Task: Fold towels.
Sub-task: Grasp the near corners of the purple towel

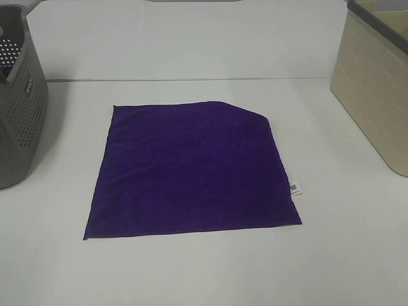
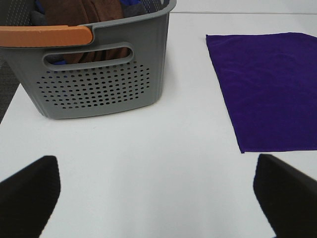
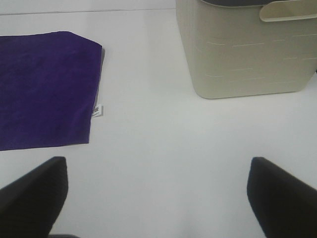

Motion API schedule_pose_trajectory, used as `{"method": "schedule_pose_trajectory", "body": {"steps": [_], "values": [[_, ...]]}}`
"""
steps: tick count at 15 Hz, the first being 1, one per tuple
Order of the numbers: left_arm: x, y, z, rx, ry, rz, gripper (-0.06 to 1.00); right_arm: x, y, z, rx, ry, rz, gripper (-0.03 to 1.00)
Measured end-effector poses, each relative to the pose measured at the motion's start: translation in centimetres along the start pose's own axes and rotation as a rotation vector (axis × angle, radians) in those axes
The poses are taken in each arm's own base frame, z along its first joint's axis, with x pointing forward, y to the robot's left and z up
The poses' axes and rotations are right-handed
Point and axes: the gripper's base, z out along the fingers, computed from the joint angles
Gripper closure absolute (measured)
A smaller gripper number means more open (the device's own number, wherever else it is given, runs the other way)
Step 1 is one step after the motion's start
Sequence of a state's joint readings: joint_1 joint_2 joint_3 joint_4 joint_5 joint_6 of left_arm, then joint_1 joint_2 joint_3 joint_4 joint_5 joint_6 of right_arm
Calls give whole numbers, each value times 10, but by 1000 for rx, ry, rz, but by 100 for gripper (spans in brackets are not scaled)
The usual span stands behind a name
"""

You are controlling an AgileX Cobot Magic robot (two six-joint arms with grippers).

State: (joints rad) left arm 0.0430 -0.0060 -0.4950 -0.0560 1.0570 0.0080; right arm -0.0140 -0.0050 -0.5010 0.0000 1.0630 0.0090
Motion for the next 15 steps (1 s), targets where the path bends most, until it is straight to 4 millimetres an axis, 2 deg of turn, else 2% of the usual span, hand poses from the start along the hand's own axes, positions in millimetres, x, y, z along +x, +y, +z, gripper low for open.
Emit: {"method": "schedule_pose_trajectory", "body": {"steps": [15], "values": [[0, 0, 0, 0, 0, 1, -5, 0, 0, 0, 0, 0, 0, 1]]}}
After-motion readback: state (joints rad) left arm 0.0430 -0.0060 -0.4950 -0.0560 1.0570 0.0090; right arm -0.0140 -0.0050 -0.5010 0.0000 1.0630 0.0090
